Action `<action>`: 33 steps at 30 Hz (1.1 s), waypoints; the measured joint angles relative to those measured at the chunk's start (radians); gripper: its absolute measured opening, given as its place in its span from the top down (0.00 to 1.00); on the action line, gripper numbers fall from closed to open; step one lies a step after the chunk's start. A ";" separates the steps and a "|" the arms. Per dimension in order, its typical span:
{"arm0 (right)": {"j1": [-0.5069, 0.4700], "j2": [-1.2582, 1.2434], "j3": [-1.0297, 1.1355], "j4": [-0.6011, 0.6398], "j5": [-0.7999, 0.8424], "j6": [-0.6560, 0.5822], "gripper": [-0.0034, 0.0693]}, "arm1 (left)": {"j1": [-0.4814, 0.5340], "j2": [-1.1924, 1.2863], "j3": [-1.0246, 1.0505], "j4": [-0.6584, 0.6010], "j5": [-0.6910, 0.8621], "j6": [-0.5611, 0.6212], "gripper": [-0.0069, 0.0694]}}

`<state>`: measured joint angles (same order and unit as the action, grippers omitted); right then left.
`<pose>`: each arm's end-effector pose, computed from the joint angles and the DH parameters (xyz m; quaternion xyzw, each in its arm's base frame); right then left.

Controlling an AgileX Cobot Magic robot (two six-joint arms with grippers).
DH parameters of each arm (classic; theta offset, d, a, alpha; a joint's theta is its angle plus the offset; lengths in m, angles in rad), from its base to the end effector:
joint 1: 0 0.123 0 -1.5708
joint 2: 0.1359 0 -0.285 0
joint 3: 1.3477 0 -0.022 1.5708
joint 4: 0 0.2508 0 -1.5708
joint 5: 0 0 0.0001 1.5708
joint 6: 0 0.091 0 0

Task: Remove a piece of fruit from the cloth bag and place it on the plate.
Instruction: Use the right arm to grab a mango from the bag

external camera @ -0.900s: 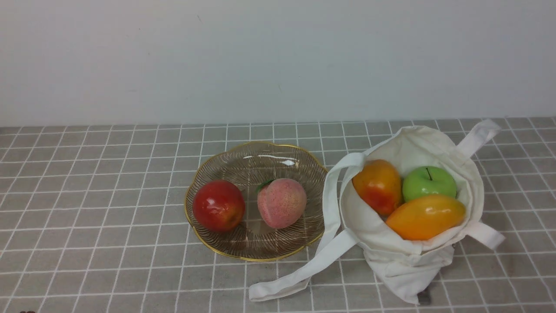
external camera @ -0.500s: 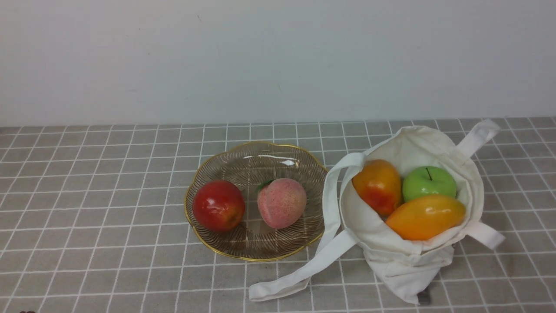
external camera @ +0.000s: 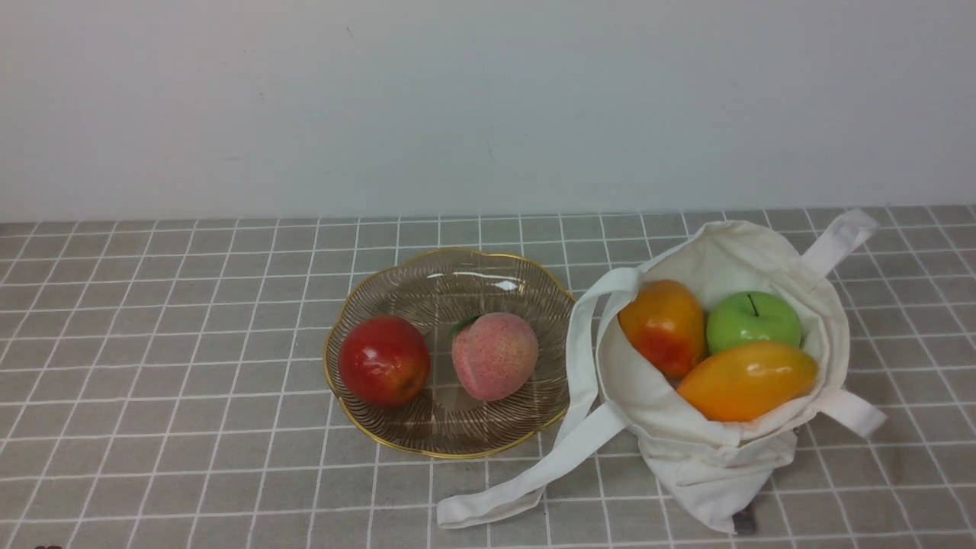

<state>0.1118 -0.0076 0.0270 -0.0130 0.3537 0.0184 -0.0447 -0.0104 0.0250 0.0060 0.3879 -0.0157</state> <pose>0.0531 0.0055 0.1726 -0.0409 0.7996 0.0335 0.5982 0.0522 -0.0021 0.1705 0.0133 0.8092 -0.0152 0.5871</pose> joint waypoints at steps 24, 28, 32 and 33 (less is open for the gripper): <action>0.000 0.000 0.000 0.029 0.000 0.011 0.97 | 0.000 0.000 0.000 0.000 0.000 0.000 0.92; 0.000 0.000 0.000 0.242 -0.006 0.132 0.97 | 0.000 0.000 0.000 0.000 0.000 0.000 0.92; 0.000 0.000 0.002 0.523 -0.007 0.256 0.97 | 0.000 0.000 0.000 0.000 0.000 0.000 0.92; 0.000 0.000 0.002 0.557 -0.007 0.268 0.97 | 0.000 0.000 0.000 0.000 0.000 0.000 0.92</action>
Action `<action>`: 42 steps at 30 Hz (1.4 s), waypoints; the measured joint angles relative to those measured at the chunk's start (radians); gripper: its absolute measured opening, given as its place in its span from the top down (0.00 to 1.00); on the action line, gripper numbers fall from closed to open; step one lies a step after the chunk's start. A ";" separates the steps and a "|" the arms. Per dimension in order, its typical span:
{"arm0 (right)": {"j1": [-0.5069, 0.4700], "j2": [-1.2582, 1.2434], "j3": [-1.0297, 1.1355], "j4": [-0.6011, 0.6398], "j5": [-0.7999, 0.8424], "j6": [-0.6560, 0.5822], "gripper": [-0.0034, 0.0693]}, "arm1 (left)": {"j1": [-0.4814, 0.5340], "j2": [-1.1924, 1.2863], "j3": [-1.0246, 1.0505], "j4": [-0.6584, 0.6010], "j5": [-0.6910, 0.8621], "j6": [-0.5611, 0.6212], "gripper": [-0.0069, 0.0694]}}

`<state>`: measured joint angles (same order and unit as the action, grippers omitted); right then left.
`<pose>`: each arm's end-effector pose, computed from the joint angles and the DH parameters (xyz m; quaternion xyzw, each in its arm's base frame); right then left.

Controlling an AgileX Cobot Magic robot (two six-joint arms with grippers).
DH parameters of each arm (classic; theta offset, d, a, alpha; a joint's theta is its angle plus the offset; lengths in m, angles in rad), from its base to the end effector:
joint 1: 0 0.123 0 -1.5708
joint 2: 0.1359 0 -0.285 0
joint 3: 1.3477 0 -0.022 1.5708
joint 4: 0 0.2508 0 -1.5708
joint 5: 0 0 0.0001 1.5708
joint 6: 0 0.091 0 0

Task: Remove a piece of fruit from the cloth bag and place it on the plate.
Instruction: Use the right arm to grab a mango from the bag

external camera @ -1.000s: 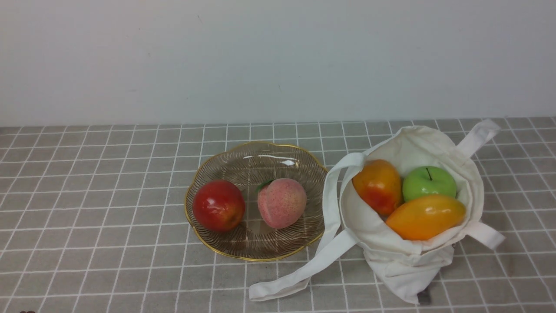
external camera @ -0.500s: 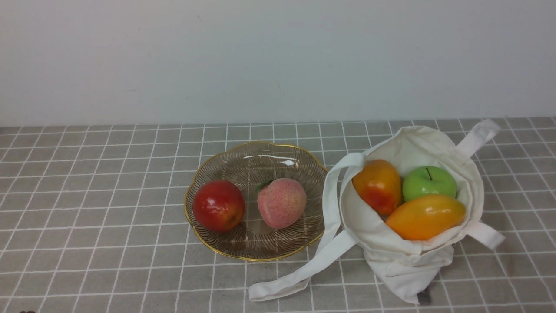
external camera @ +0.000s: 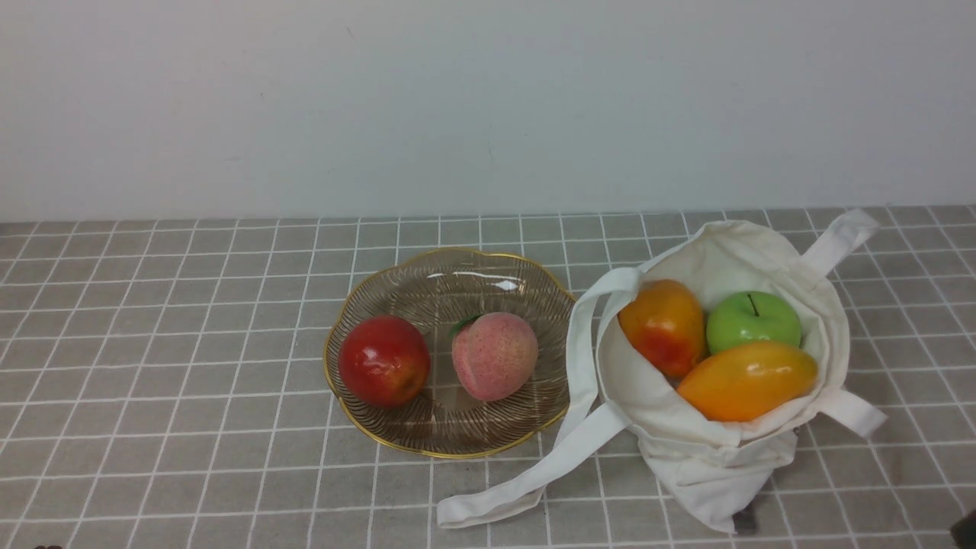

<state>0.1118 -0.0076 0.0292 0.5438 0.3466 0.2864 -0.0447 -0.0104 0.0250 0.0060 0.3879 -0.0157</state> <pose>0.0511 0.0219 0.1770 0.2136 0.7541 0.3348 0.5231 0.0522 -0.0021 0.1705 0.0133 0.8092 -0.0152 0.5871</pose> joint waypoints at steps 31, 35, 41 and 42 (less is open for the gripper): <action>0.000 0.499 -0.545 -0.343 0.644 -0.269 0.97 | 0.000 0.000 0.000 0.000 0.000 0.000 0.92; 0.000 0.669 -0.576 -0.350 0.664 -0.286 0.97 | 0.000 0.000 0.000 0.000 0.000 0.000 0.92; 0.000 0.898 -0.635 -0.200 0.623 -0.462 0.97 | 0.000 0.000 0.000 0.000 0.000 0.000 0.92; 0.000 0.939 -0.651 -0.171 0.615 -0.493 0.97 | 0.000 0.000 0.000 0.000 0.000 0.000 0.92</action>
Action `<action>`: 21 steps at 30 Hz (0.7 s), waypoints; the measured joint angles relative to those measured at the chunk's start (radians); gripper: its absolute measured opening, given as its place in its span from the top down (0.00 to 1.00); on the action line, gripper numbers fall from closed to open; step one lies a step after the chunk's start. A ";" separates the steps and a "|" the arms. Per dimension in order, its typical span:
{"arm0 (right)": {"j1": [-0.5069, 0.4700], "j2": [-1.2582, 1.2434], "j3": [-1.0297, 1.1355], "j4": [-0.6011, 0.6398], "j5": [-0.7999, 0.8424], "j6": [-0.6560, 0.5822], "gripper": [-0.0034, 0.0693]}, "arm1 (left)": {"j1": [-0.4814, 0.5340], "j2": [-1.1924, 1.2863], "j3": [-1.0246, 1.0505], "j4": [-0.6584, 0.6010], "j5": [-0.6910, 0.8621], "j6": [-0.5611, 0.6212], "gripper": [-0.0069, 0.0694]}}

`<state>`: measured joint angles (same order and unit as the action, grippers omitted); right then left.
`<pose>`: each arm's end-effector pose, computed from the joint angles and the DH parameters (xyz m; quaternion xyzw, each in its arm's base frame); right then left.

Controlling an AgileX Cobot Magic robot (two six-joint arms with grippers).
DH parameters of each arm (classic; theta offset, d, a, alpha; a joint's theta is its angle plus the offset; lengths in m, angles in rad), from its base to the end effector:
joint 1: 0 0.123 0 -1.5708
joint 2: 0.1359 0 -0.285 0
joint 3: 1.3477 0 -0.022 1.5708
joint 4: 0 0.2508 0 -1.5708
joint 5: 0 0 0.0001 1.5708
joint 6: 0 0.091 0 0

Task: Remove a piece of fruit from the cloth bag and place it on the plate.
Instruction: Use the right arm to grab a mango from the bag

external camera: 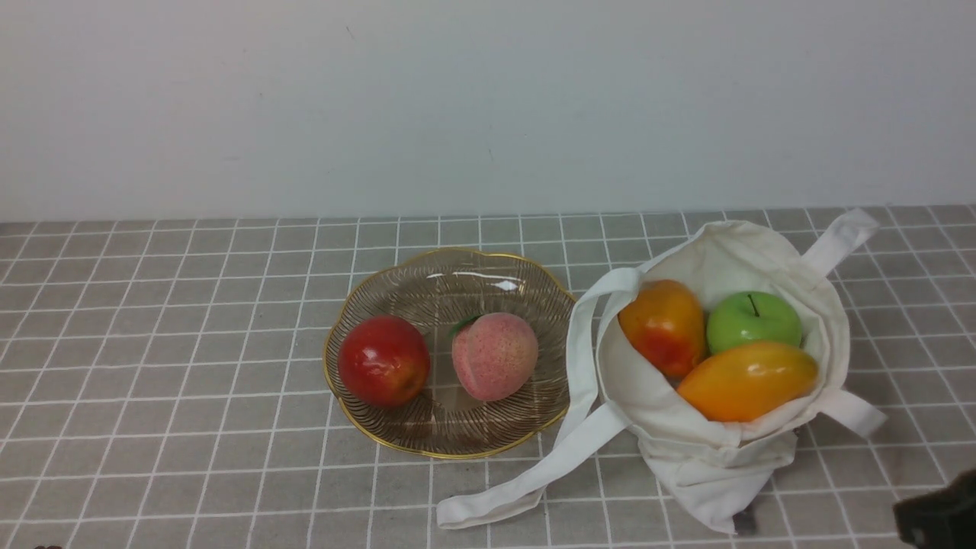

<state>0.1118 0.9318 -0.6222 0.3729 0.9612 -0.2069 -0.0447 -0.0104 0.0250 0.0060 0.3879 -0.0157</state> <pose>0.1435 0.0435 0.2595 -0.0791 0.9640 0.1604 0.1969 0.0522 -0.0021 0.1705 0.0133 0.8092 -0.0152 0.5871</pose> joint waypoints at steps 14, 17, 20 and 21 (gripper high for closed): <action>0.000 0.463 -0.385 0.004 -0.065 0.005 0.83 | 0.000 0.000 0.000 0.000 0.000 0.000 0.92; 0.000 0.545 -0.453 -0.064 -0.067 0.056 0.73 | 0.000 0.000 0.000 0.000 0.000 0.000 0.92; 0.000 0.585 -0.476 -0.096 -0.070 0.082 0.63 | 0.000 0.000 0.000 0.000 0.000 0.000 0.92; 0.000 0.611 -0.478 -0.114 -0.078 0.090 0.53 | 0.000 0.000 0.000 0.000 0.000 0.000 0.92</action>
<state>0.1118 1.5424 -1.1000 0.2591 0.8828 -0.1166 -0.0447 -0.0104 0.0250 0.0060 0.3879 -0.0157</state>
